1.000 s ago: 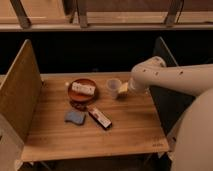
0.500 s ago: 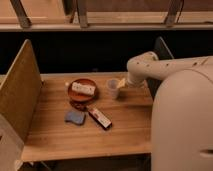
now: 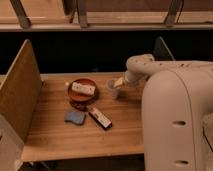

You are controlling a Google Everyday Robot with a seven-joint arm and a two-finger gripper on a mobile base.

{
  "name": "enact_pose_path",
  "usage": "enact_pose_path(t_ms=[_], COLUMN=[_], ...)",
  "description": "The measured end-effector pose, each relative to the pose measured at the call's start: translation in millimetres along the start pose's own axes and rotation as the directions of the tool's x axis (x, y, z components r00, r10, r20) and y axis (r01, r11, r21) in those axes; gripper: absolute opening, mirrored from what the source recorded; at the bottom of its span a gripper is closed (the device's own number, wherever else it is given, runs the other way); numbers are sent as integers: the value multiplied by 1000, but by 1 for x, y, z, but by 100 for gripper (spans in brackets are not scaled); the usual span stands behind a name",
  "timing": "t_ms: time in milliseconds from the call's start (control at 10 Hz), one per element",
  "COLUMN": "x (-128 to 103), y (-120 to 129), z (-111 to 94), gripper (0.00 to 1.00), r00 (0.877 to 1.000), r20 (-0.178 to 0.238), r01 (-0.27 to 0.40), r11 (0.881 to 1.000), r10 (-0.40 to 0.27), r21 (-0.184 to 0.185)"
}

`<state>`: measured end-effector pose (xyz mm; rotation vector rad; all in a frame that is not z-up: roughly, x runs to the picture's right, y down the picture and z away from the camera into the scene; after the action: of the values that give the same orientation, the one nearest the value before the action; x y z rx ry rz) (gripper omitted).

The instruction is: Pick up the ceramic cup

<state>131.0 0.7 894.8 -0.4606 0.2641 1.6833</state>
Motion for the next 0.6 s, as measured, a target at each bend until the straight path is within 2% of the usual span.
enact_pose_path(t_ms=[200,500,600], x=[-4,-8,-8], y=[3,13,18], z=[22,43,45], gripper=[75,43,36], r00=[999,996,995], r20=[-36,-80,-85], r01=[5,35,43], r11=[1000,997,996], r10=[-6,-41,-50], r21=[-31,-67,-80])
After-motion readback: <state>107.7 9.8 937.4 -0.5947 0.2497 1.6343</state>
